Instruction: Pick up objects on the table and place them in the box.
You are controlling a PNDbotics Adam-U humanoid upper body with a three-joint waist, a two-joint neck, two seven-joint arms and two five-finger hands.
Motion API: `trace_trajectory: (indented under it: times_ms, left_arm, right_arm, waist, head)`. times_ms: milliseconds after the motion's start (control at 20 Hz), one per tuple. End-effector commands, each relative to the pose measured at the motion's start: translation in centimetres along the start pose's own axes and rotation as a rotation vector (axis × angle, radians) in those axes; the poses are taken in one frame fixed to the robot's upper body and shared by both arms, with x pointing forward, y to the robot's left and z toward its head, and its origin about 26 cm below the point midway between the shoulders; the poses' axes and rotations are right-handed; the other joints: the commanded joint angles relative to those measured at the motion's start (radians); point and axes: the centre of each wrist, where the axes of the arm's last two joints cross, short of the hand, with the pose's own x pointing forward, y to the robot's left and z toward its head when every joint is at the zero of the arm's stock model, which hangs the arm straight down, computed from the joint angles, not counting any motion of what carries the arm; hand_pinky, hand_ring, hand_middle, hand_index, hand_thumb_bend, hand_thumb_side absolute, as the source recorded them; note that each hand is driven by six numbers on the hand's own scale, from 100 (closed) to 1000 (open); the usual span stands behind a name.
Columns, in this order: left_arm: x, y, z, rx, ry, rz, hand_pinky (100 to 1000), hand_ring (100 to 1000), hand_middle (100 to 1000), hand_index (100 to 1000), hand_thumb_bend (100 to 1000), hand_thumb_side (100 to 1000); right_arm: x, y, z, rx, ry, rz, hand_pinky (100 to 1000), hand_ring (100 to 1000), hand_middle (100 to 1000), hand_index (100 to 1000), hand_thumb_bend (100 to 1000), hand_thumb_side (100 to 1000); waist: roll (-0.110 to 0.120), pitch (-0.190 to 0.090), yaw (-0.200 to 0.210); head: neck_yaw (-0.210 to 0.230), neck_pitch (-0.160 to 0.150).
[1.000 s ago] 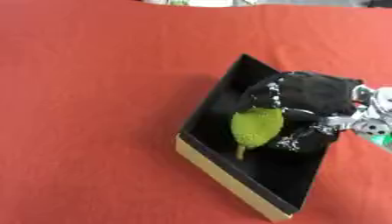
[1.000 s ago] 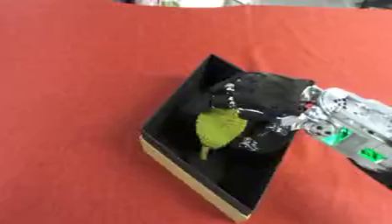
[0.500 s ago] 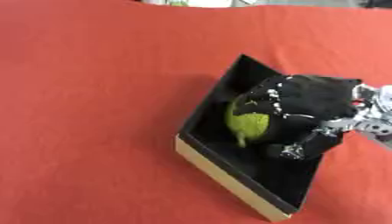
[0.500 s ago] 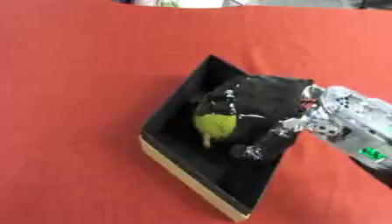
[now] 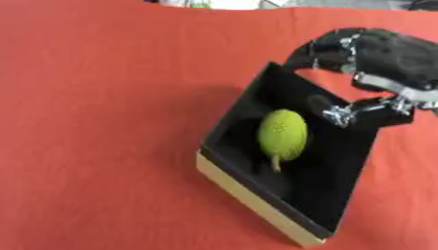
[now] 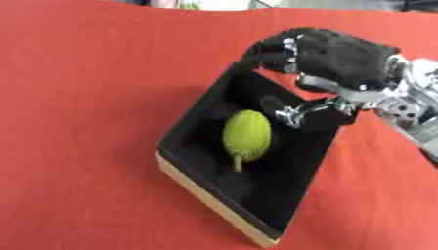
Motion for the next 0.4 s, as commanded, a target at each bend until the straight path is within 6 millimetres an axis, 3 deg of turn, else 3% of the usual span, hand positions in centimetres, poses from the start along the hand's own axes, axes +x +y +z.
trace_trajectory:
  times_ms: [50, 100, 350, 400]
  left_arm:
    - [0.6, 0.2, -0.7, 0.0, -0.036, -0.007, 666, 611, 656, 780, 100, 530]
    - [0.6, 0.2, -0.7, 0.001, -0.036, -0.008, 666, 610, 655, 780, 100, 529]
    - [0.6, 0.3, -0.7, 0.008, -0.039, -0.01, 666, 610, 654, 779, 100, 526]
    - [0.6, 0.3, -0.7, 0.009, -0.039, -0.01, 666, 610, 654, 779, 100, 526]
  right_arm:
    - [-0.8, -3.1, 0.5, -0.204, 0.076, -0.007, 804, 780, 766, 884, 100, 100]
    - [-1.0, -3.7, 0.6, -0.264, 0.104, -0.018, 804, 777, 763, 878, 100, 100]
    - [-1.5, -5.8, 0.7, -0.554, 0.199, -0.09, 813, 768, 750, 865, 100, 332]
    - [-1.5, -6.1, 0.6, -0.617, 0.214, -0.109, 813, 768, 750, 865, 100, 332]
  waist:
    - [0.005, -0.022, -0.003]
    - [0.006, -0.022, -0.003]
    - [0.01, -0.021, -0.004]
    - [0.01, -0.02, -0.004]
  head:
    - [0.007, -0.005]
    - [0.009, -0.005]
    - [0.011, -0.004]
    - [0.011, -0.004]
